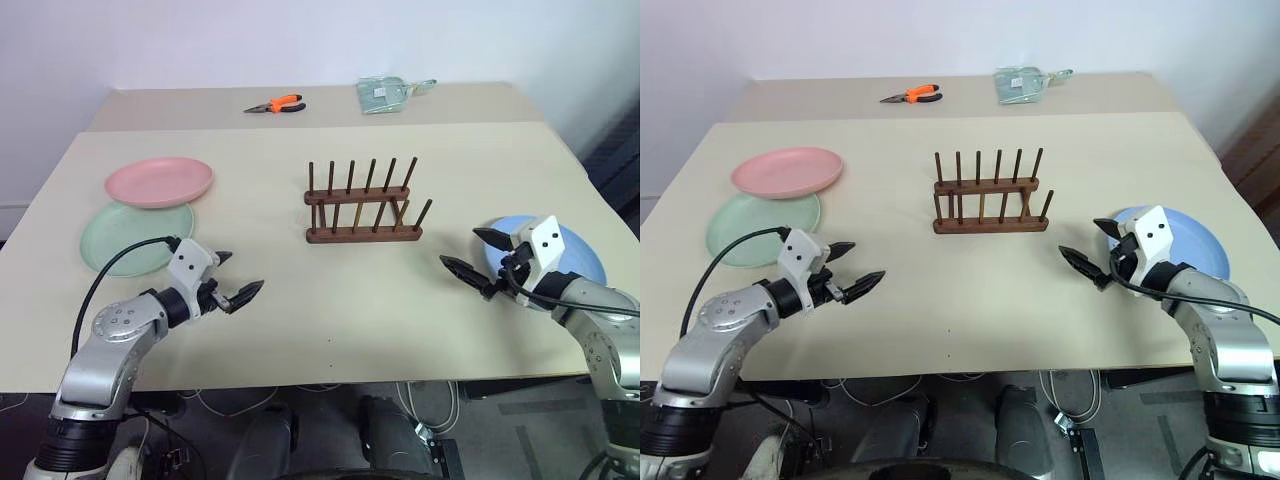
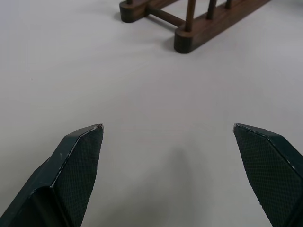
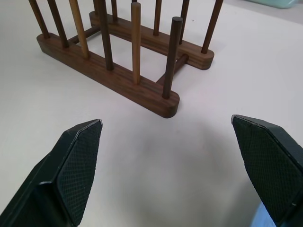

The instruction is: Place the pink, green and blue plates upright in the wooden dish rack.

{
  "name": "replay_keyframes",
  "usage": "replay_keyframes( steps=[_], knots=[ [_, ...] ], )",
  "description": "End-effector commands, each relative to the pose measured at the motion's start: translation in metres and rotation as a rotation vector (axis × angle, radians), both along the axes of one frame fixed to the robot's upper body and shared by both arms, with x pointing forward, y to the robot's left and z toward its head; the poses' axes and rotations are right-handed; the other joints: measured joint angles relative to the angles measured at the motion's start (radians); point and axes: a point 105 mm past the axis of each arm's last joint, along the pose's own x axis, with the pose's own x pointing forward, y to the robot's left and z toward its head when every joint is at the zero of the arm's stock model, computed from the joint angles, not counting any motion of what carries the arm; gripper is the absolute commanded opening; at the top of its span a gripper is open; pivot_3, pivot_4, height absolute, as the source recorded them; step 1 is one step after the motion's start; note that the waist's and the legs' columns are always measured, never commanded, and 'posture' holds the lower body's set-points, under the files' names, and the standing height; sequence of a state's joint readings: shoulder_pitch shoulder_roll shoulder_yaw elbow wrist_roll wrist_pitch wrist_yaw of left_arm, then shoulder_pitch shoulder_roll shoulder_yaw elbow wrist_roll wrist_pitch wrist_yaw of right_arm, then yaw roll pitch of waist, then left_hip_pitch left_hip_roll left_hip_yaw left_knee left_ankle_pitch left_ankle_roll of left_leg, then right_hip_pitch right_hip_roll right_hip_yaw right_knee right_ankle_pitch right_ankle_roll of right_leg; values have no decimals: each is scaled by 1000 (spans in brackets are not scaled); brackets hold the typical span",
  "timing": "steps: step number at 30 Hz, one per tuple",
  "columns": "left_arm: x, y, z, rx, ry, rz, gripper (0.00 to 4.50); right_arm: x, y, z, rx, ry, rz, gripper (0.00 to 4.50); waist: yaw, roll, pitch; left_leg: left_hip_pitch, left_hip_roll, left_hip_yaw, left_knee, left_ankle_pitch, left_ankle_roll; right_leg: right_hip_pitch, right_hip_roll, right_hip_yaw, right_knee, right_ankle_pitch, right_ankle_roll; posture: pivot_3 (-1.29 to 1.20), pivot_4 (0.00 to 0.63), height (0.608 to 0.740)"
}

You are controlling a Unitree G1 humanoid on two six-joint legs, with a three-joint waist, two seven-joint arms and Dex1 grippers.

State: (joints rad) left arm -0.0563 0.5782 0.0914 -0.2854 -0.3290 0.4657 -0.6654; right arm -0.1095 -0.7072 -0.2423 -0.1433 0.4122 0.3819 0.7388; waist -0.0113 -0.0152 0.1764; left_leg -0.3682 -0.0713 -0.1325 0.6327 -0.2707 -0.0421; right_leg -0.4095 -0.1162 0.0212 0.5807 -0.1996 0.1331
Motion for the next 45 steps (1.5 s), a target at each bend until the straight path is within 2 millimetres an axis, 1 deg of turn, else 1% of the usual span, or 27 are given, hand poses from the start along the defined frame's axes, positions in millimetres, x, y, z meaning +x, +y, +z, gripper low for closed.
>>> replay_keyframes(
  steps=[1,3,7,10,11,12,14,16,19,21,23,26,27,30,32,35,37,40,42,45],
  knots=[
    [6,-2,4,4,-41,15,4500,8,3,12,-31,-83,-8,4475,1,0,0,0,0,0,0,0,0,0,0,0,0,0,0,0,150,740],
    [8,-3,3,9,-45,9,4500,10,3,11,-36,-84,-11,4475,2,0,0,0,0,0,0,0,0,0,0,0,0,0,0,0,150,740],
    [14,-8,4,-22,-44,-25,4500,8,9,8,10,-41,22,4475,5,0,0,-1,0,0,1,0,0,0,0,0,0,0,0,0,150,740],
    [36,-27,1,14,-37,-144,4500,4,25,5,4,-45,60,4475,13,0,0,-1,-1,-1,1,0,0,0,0,-1,0,0,0,0,150,740],
    [44,-35,-2,52,-35,-190,4500,4,28,4,6,-47,62,4475,18,0,0,-1,-1,-1,2,0,0,0,0,-1,1,0,0,0,150,740],
    [49,-39,-5,80,-34,-218,4500,3,30,4,8,-49,60,4475,21,0,0,-1,-1,-1,2,0,0,0,0,-1,1,0,0,0,150,740],
    [60,-51,-7,85,-27,-277,4500,1,32,1,4,-58,51,4475,22,0,0,-1,-1,0,3,0,0,1,0,-1,1,2,2,0,150,740],
    [80,-79,-4,57,-20,-345,4500,-1,27,-1,-8,-70,13,4475,28,0,0,-2,-1,0,3,0,0,0,0,-1,-1,2,3,0,150,740],
    [96,-109,-7,57,12,-415,4500,-8,22,-1,-12,-86,-34,4475,33,-1,0,-5,-2,-3,5,0,1,0,0,-3,-1,2,4,0,150,740],
    [102,-121,-14,80,33,-436,4500,-15,19,-1,-15,-94,-66,4475,27,-1,0,-5,-3,-3,6,-1,1,0,-1,-3,-1,3,5,0,150,740],
    [104,-128,-19,84,42,-449,4500,-22,19,-2,-14,-95,-89,4475,20,-1,0,-5,-3,-1,6,-1,2,0,-1,-3,-1,3,6,0,150,740],
    [101,-138,-24,67,60,-487,3659,-32,14,-5,-26,-88,-120,4500,16,-1,0,-4,-2,-1,6,-1,3,0,-1,-3,0,2,6,0,150,740],
    [100,-139,-26,71,60,-492,3181,-34,12,-5,-31,-86,-128,4500,17,-1,-1,-3,-2,-1,6,-1,2,0,-1,-3,0,1,9,0,150,740],
    [98,-139,-29,82,49,-507,1640,-37,11,-5,-42,-80,-132,4500,22,-1,-1,-4,-2,-1,8,-2,3,1,-1,-3,0,0,10,0,150,740],
    [94,-138,-28,91,25,-532,786,-38,11,-6,-54,-75,-123,4500,23,-1,-1,-4,-2,-1,9,-2,3,2,-1,-3,0,0,10,0,150,740],
    [84,-135,-26,111,-18,-594,780,-37,11,-6,-73,-63,-104,4500,21,-1,-1,-4,-2,-1,9,-2,4,2,-1,-3,0,0,10,0,150,740],
    [74,-130,-23,112,-37,-643,780,-38,12,-7,-85,-44,-74,4500,20,-1,-1,-4,-2,-1,9,-2,4,2,-1,-2,1,1,9,0,150,740],
    [50,-122,-17,109,-37,-732,780,-44,13,-10,-98,6,-17,4500,18,0,-1,-4,-2,-1,9,-2,4,1,-1,-2,1,2,6,0,150,740],
    [36,-115,-15,129,-22,-773,780,-47,10,-13,-116,33,4,4500,18,0,-1,-4,-1,-1,9,-2,4,1,-1,-2,1,2,6,0,150,740],
    [25,-104,-16,157,22,-782,780,-47,2,-14,-133,48,2,4500,21,0,-1,-4,-1,-1,10,-2,4,1,-1,-2,1,2,6,0,150,740]
  ],
)
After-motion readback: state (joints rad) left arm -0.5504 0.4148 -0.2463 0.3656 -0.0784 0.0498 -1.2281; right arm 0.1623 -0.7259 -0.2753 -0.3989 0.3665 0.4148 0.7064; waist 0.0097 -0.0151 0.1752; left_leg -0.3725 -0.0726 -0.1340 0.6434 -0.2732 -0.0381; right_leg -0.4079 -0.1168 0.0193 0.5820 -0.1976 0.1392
